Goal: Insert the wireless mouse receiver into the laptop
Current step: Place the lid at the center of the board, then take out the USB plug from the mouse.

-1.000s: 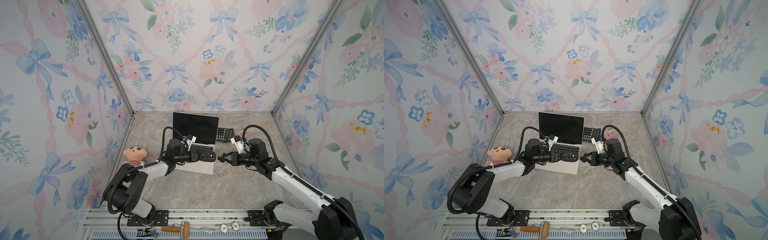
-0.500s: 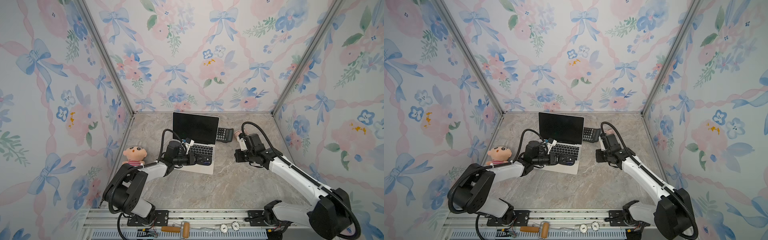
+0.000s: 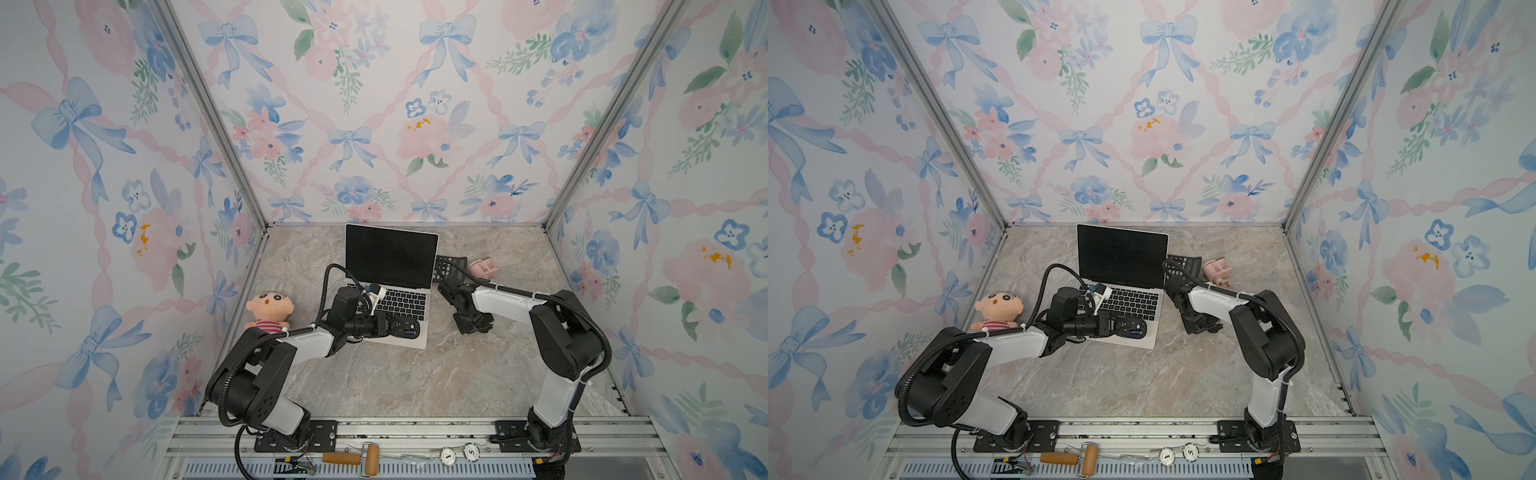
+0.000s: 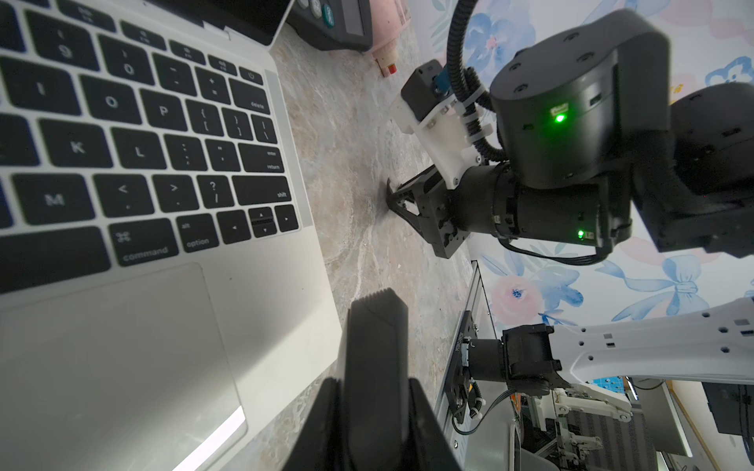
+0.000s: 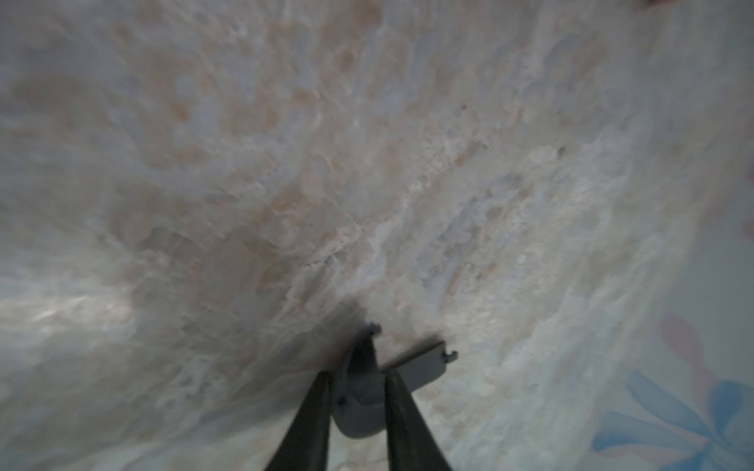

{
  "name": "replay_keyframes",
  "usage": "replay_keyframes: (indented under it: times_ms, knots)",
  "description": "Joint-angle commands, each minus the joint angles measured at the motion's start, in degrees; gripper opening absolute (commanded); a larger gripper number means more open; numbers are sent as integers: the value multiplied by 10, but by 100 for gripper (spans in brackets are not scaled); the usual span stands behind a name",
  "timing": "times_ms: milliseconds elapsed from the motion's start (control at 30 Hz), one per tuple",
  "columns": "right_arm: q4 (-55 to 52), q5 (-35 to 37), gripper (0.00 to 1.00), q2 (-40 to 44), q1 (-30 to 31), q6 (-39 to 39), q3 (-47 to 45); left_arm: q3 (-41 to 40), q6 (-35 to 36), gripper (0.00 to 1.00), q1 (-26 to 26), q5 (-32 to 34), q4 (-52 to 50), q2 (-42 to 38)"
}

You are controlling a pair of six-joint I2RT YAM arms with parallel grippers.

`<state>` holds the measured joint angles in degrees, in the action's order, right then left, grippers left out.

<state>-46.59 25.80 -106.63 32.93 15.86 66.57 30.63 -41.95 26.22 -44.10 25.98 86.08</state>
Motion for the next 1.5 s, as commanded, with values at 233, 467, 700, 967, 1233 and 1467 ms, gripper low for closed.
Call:
replay_keyframes:
  times_ms: [233, 467, 700, 967, 1233, 1467]
  knots:
    - [1, -136, 60, 123, 14, 51, -24, -3, -30, 0, 86, 96, 3, -2]
    - [159, -344, 60, 301, 23, 185, -177, -1, -101, 0, 159, 191, 4, 12]
    - [308, -430, 60, 354, 80, 315, -275, -12, -150, 0, 195, 224, 2, 18]
    - [381, -456, 60, 313, 87, 334, -301, -17, -165, 0, 202, 220, 3, 32]
    - [428, -467, 59, 274, 87, 330, -306, -26, -168, 0, 205, 220, 3, 33]
    - [452, -475, 58, 243, 87, 333, -309, -31, -168, 0, 205, 220, 3, 31]
